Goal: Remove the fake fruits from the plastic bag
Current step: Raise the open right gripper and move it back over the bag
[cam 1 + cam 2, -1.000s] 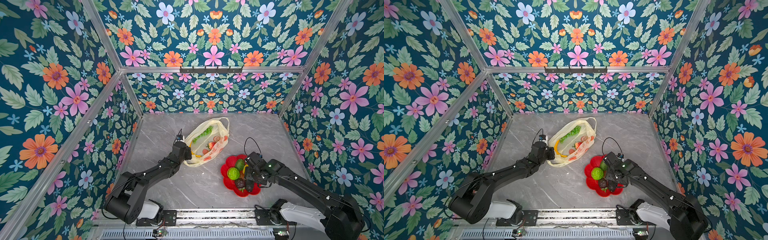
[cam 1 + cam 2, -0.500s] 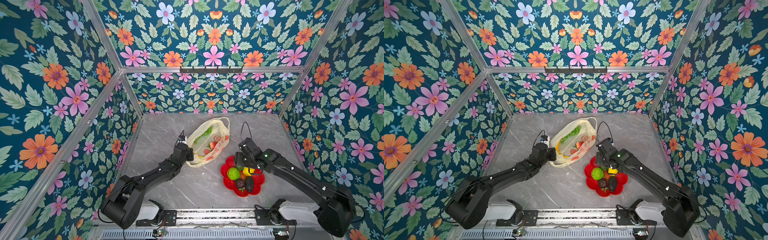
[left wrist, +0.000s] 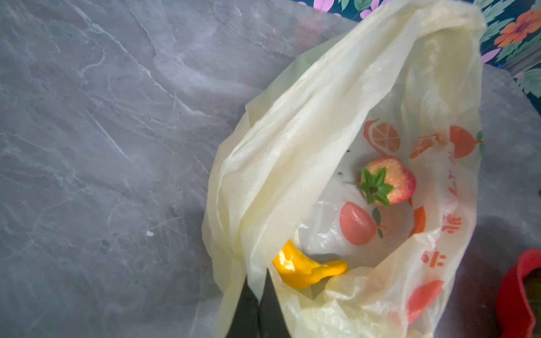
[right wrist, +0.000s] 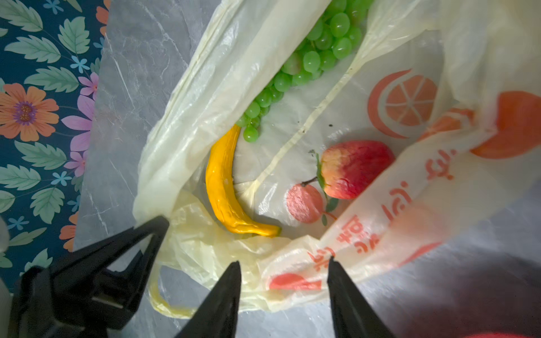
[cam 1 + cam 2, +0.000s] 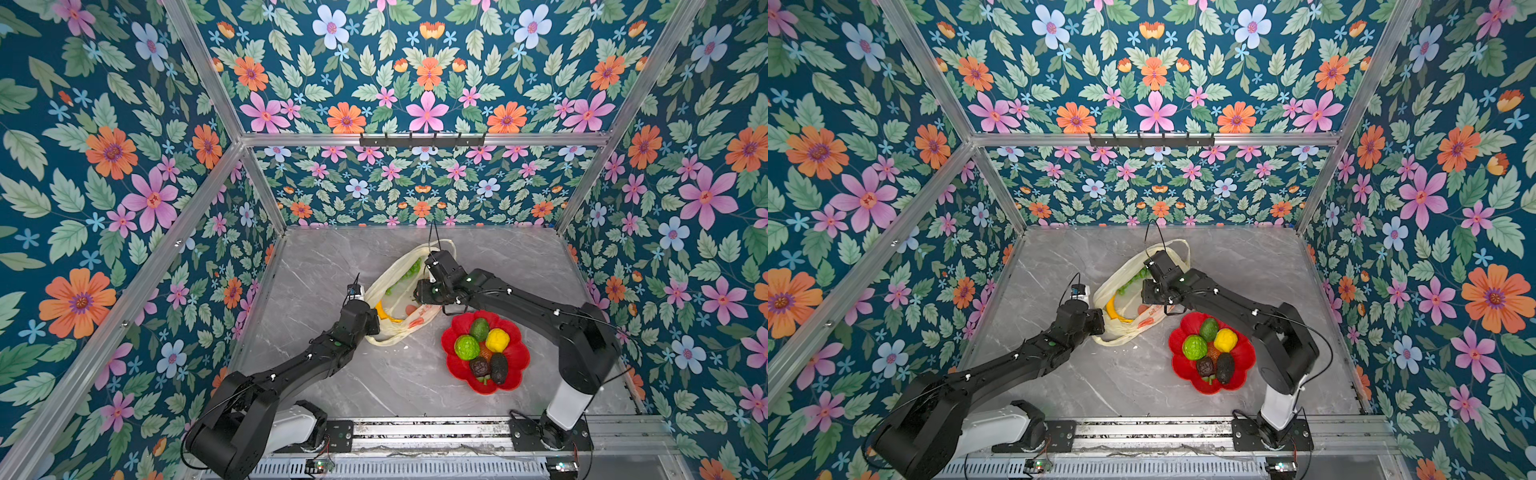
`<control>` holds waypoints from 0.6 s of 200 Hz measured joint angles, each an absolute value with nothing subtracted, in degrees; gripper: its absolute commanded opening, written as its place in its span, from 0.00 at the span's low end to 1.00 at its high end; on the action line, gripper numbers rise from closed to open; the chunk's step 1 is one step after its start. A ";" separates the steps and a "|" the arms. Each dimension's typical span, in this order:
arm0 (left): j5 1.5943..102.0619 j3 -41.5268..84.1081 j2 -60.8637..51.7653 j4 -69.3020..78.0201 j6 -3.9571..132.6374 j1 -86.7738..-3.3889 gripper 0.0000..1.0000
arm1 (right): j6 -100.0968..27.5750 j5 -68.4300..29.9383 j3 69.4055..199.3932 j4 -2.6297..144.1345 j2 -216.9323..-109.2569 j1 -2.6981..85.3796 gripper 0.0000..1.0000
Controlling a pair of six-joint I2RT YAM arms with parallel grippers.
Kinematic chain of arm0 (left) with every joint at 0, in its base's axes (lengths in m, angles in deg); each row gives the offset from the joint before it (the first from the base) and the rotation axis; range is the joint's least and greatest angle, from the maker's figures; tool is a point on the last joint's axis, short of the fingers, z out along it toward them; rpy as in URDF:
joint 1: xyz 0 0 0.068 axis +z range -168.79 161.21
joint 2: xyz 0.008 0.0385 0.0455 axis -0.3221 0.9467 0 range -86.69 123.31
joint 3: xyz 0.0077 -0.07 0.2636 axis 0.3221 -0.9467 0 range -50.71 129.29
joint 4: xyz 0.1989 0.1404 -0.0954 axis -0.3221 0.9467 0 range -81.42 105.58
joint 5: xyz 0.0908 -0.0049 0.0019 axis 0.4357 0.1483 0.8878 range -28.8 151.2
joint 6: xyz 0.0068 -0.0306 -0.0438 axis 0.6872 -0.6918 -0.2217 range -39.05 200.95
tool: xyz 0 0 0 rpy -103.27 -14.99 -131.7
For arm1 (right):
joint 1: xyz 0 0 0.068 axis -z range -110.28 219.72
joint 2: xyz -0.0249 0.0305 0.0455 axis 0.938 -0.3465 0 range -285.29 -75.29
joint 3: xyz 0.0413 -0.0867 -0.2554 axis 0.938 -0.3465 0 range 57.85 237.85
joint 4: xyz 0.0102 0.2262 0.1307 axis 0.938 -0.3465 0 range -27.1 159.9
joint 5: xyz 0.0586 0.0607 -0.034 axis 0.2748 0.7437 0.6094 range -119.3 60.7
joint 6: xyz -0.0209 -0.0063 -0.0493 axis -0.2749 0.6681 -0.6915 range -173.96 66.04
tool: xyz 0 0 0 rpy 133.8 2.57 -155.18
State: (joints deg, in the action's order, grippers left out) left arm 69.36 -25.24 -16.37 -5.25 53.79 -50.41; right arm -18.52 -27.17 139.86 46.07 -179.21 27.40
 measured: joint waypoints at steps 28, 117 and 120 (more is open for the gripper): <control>67.50 -25.63 -13.90 -8.61 54.38 -50.52 0.00 | -18.13 -26.07 145.94 45.94 -185.88 26.55 0.43; 66.65 -24.84 -13.83 -10.12 55.65 -50.67 0.00 | -18.67 -36.39 158.03 35.34 -198.21 24.36 0.33; 66.65 -24.84 -13.83 -10.12 55.65 -50.67 0.00 | -18.78 -36.83 158.25 35.05 -198.42 24.27 0.33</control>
